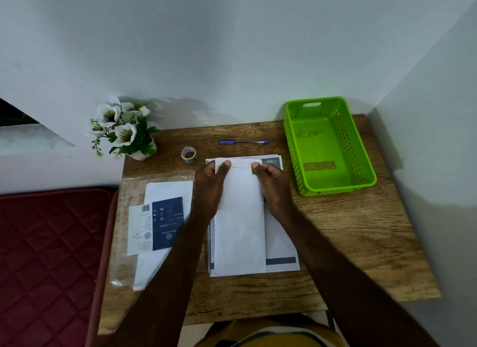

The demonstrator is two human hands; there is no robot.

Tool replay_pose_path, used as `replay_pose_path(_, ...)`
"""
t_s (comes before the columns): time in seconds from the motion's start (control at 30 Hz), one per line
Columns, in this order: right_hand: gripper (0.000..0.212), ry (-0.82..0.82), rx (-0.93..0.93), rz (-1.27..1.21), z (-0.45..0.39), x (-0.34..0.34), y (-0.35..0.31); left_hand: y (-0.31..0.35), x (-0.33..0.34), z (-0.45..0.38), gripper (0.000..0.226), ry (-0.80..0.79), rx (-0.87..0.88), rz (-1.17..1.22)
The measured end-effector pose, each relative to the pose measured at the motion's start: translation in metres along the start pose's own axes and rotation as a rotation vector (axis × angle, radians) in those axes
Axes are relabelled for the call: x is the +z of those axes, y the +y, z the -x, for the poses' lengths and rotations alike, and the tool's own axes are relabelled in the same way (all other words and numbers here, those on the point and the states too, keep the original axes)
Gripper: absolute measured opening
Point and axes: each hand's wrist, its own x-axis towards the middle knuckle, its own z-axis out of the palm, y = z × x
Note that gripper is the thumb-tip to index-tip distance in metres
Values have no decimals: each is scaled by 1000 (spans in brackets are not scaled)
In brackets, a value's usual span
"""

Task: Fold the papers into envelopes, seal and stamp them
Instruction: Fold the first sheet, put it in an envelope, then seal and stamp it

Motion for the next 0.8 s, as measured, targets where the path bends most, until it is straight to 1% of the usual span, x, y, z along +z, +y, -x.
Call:
replay_pose_path(0.1,13,-110,80,-83,4,-6,-5,0,0,-1,8,16,-31,1)
replay_pose_path(0.23,8,-121,110,-74,4,-7,-7,-1,0,-1,10,21,-48,-2)
replay_pose_path(0.33,13,-133,126,-49,5,-7,-11,0,1,1,14,31,-60,10)
replay_pose_path(0.5,29,-199,173,-44,6,-9,-20,2,0,2,20,31,-108,67)
replay_pose_path(0.67,32,-211,209,-47,8,-8,-22,3,0,2,20,31,-119,77)
replay_pose_path(0.8,35,-246,253,-60,9,-12,-21,6,-3,3,14,-11,-127,52)
